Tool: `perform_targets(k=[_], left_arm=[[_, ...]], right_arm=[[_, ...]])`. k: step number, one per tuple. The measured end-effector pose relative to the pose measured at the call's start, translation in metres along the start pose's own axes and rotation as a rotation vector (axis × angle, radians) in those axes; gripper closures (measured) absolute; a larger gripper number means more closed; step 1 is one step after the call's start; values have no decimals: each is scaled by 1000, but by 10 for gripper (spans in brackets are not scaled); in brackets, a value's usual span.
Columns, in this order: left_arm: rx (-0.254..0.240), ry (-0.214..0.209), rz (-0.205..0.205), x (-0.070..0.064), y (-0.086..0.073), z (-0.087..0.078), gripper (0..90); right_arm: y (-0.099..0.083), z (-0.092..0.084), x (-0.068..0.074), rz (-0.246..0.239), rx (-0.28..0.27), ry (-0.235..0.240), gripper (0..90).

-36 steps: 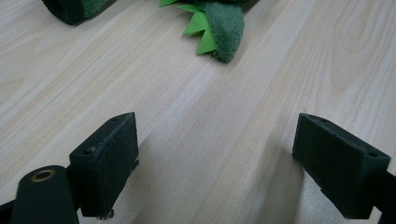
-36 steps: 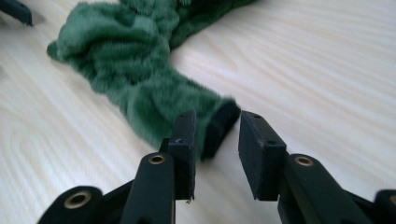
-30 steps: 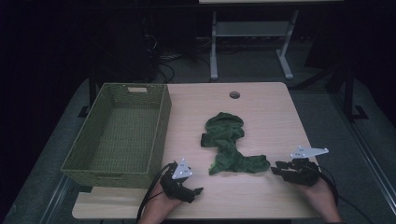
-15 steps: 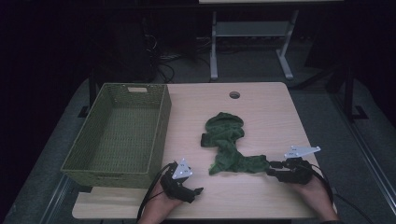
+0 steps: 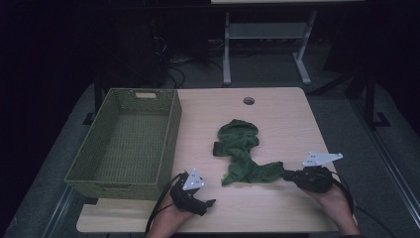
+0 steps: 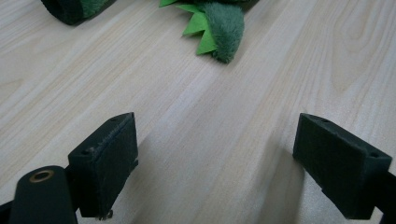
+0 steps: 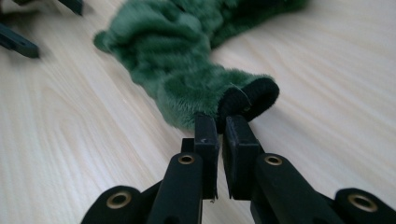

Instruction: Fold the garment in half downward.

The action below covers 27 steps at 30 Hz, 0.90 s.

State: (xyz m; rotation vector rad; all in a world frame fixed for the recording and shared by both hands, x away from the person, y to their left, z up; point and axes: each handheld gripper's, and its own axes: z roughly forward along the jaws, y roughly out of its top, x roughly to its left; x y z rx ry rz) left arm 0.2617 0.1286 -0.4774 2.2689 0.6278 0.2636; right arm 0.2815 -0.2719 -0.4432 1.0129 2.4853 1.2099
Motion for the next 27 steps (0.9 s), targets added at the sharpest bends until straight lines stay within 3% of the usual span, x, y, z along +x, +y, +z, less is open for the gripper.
perform_targets(k=[11,27], left_arm=[[-3,1,-3,0,0,0,132],[-3,2,1,0,0,0,132]], right_arm=[[33,4,18,-67,-78,77,845],[76,29,35,-160,-92,132,838]])
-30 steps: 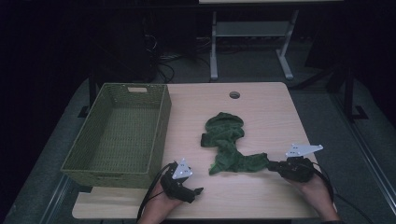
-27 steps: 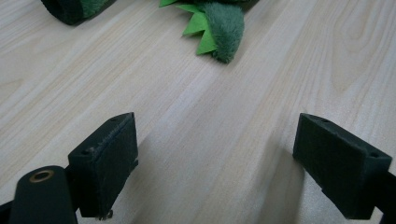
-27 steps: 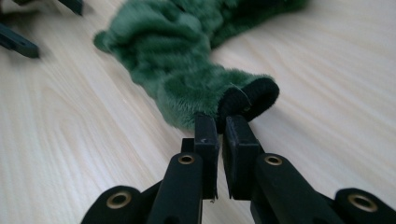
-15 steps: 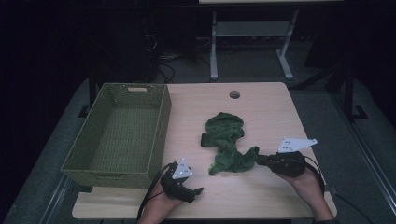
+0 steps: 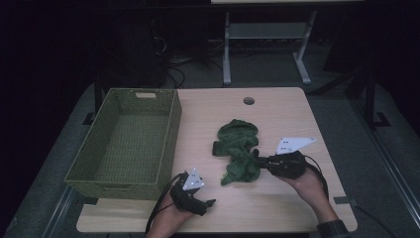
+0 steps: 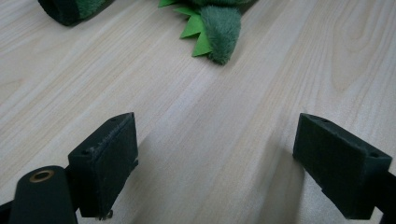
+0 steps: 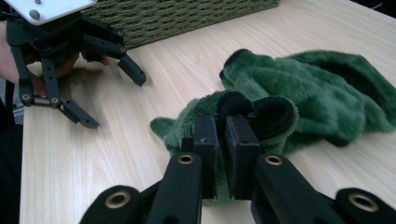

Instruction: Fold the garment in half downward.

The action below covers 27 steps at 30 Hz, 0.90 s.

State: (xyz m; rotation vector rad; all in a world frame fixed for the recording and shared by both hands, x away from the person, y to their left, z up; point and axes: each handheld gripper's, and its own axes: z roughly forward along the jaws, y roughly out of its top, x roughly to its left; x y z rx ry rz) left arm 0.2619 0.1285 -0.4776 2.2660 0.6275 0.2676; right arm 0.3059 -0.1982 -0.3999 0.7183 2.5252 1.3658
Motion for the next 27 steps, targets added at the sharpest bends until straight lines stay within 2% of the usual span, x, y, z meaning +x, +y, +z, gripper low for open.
perform_targets(k=[7,10,15,18,20,22,25,27], left_arm=[[-1,0,0,0,0,0,132],[1,-1,1,0,0,0,132],[2,-1,2,0,0,0,132],[2,-1,2,0,0,0,132],[4,-1,3,0,0,0,132],[3,-1,3,0,0,0,132],[3,-1,3,0,0,0,132],[7,-1,4,0,0,0,132]], right_arm=[[12,20,-1,-6,6,20,826],[16,33,-2,-1,8,30,784],[21,38,-2,15,-4,34,736],[23,35,-4,16,-27,16,786],[21,34,-11,66,-29,-35,868],[18,38,-18,95,-15,-66,885],[13,46,-23,110,14,-78,891],[8,56,-24,120,48,-59,895]])
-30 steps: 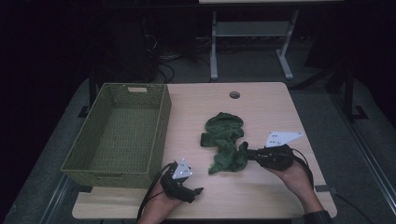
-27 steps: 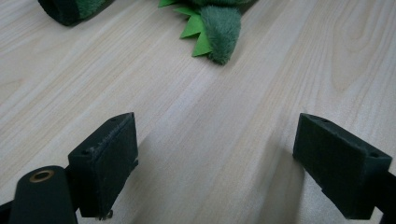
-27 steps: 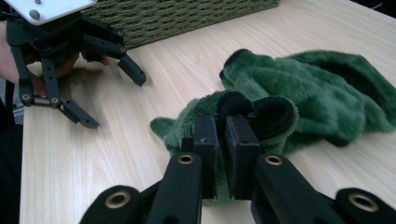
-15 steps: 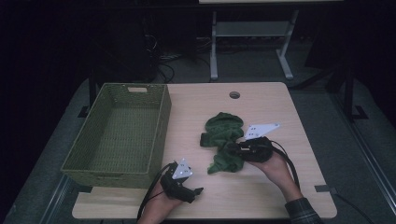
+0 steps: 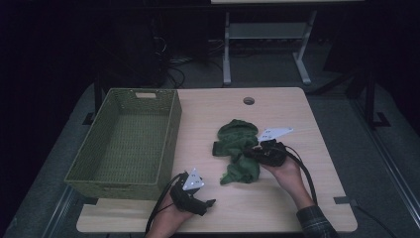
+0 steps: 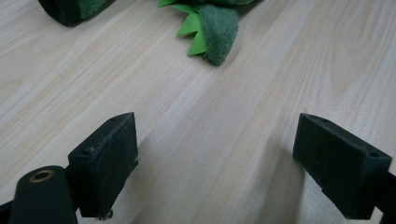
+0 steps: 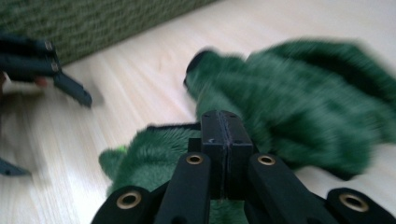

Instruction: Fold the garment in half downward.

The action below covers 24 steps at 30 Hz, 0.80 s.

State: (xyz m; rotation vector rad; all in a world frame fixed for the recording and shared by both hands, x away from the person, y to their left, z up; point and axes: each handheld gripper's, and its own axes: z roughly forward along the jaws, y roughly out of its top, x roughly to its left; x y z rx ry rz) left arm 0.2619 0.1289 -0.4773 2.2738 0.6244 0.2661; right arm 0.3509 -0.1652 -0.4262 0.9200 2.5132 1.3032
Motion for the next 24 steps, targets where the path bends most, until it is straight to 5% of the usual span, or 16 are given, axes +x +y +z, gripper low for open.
perform_targets(k=[5,11,20,24], left_arm=[[-4,-1,-5,0,0,0,132],[-4,-1,-5,0,0,0,132],[-4,-3,-5,0,1,1,129],[-5,-6,-4,0,1,1,129]], right_arm=[[-12,18,9,-23,87,69,898],[-17,33,16,-56,156,54,900],[-20,33,17,-49,147,38,899],[-15,22,13,-29,97,26,792]])
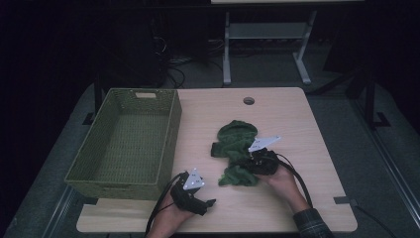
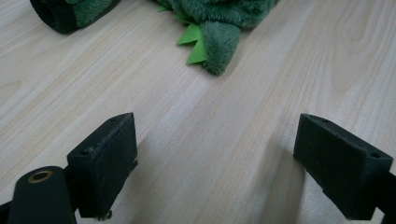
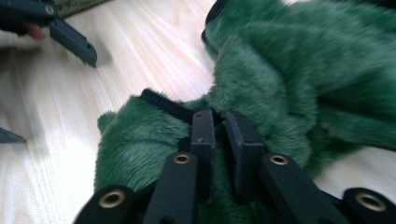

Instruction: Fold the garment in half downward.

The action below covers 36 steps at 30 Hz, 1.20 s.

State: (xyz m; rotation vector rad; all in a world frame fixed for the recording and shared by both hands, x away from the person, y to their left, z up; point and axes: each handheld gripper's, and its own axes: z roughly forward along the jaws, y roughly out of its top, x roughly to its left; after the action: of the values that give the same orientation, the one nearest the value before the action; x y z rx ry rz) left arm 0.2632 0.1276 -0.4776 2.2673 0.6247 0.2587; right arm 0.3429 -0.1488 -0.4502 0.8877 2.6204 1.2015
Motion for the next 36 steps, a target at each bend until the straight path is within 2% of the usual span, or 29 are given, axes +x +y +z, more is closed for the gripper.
perform_targets(k=[1,2,5,9,11,14,19,22,23,26,32,33,36], left_arm=[[0,-1,2,0,0,0,129],[0,-1,2,0,0,0,130],[4,-16,-31,2,2,0,137],[-11,-32,-46,2,7,-1,144],[-21,-33,-43,3,16,-3,151],[-35,-37,-37,5,22,-5,175],[-65,-22,-46,17,42,-10,238],[-61,-19,-40,21,49,-9,243],[-56,-17,-41,25,55,-7,253],[-55,-18,-44,30,61,-5,292],[-66,3,-42,44,82,-2,350],[-70,12,-34,49,89,-1,378],[-78,23,-31,54,96,0,413]], right_arm=[[1,-6,-1,10,-18,-10,748],[1,-6,-1,10,-18,-10,748],[2,-17,-3,27,-51,-20,686],[2,-27,-5,31,-72,-34,653],[-1,-35,-8,50,-71,-50,615],[-3,-40,-11,66,-77,-62,609],[-3,-50,-18,93,-87,-89,575],[-2,-52,-22,86,-92,-94,568],[-2,-54,-25,103,-106,-93,567],[-1,-55,-29,114,-99,-101,556],[4,-57,-39,127,-112,-103,556],[6,-57,-42,135,-109,-102,553],[8,-56,-45,135,-110,-107,553]])
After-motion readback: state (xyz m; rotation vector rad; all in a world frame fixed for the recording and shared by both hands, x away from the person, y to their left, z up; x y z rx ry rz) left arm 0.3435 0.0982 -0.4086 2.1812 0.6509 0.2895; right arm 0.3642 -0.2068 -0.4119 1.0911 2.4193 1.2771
